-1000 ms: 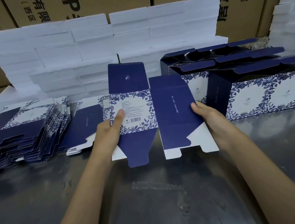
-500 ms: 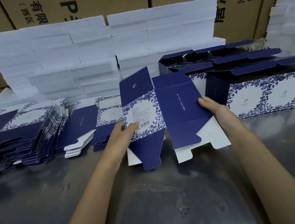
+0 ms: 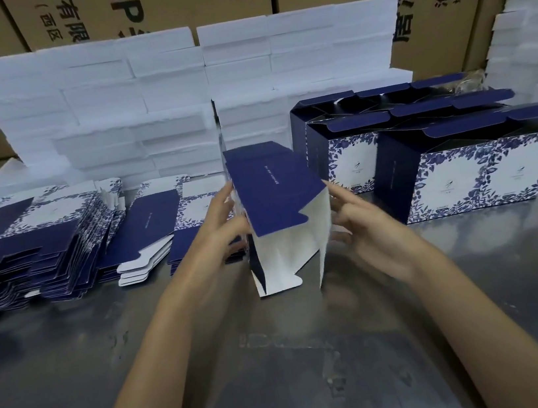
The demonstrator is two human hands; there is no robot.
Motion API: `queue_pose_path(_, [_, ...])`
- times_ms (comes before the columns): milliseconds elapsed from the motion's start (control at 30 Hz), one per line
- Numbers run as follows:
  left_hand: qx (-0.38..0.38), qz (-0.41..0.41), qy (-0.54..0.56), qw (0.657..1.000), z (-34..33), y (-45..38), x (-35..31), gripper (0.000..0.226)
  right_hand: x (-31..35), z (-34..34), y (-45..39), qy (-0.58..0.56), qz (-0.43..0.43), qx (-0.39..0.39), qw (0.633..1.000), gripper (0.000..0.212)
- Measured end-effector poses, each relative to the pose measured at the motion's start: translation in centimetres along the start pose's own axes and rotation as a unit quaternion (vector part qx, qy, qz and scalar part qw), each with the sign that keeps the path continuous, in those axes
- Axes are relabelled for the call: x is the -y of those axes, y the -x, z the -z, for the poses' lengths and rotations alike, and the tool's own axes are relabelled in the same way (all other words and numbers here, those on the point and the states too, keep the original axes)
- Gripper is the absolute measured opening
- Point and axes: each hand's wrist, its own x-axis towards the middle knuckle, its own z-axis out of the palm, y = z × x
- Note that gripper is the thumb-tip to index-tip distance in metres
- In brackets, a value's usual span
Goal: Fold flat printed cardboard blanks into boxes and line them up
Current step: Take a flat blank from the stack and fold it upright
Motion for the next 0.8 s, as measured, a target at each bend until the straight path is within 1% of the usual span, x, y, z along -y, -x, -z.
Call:
queue_pose_path(67, [0.049, -0.043, -0.002, 0.998, 0.4, 0.5, 0.0, 0.083, -0.3, -0.3, -0.1, 0.041, 0.012, -0.015, 0.999, 0.058])
queue_pose_path(100, [0.064, -0.06, -0.012, 0.996, 0.4, 0.8, -0.2, 0.085, -0.5, -0.2, -0.1, 0.056, 0.017, -0.023, 0.998, 0.057])
queue_pose_path(167, [0.063, -0.073, -0.03, 0.995, 0.1, 1.2, -0.5, 0.077, -0.4, -0.1, 0.1, 0.098, 0.023, -0.041, 0.994, 0.06])
queue_pose_path(233, [0.032, -0.069, -0.034, 0.997, -0.6, 1.3, -0.8, 0.063, -0.2, 0.0, 0.2, 0.13, 0.024, -0.051, 0.99, 0.061])
queue_pose_path(300, [0.001, -0.058, -0.034, 0.998, -1.2, 1.3, -0.8, 0.051, -0.3, 0.2, 0.1, 0.132, 0.023, -0.064, 0.989, 0.064])
queue_pose_path(367, [-0.012, -0.067, -0.053, 0.996, -1.7, 1.4, -0.6, 0.043, -0.3, 0.4, 0.0, 0.138, 0.017, -0.074, 0.988, 0.068])
queue_pose_path(467, [-0.032, -0.076, -0.079, 0.993, -2.3, 1.5, -0.6, 0.041, -0.6, 0.9, -0.1, 0.163, 0.003, -0.058, 0.985, 0.077])
queue_pose_path(567, [-0.041, -0.075, -0.095, 0.992, -2.8, 1.7, -0.8, 0.041, -0.6, 0.8, 0.0, 0.23, 0.0, -0.083, 0.97, 0.079])
queue_pose_path(633, [-0.034, -0.077, -0.091, 0.992, -3.0, 1.9, -1.0, 0.04, -0.8, 0.4, -0.1, 0.259, 0.011, -0.1, 0.961, 0.07])
queue_pose_path(733, [-0.031, -0.076, -0.094, 0.992, -3.4, 2.1, -1.2, 0.039, -1.6, -0.2, -0.5, 0.295, 0.044, -0.121, 0.947, 0.039])
queue_pose_path(800, [-0.038, -0.072, -0.098, 0.992, -3.5, 2.0, -1.3, 0.039, -1.9, -0.7, -0.7, 0.321, 0.08, -0.136, 0.934, 0.026])
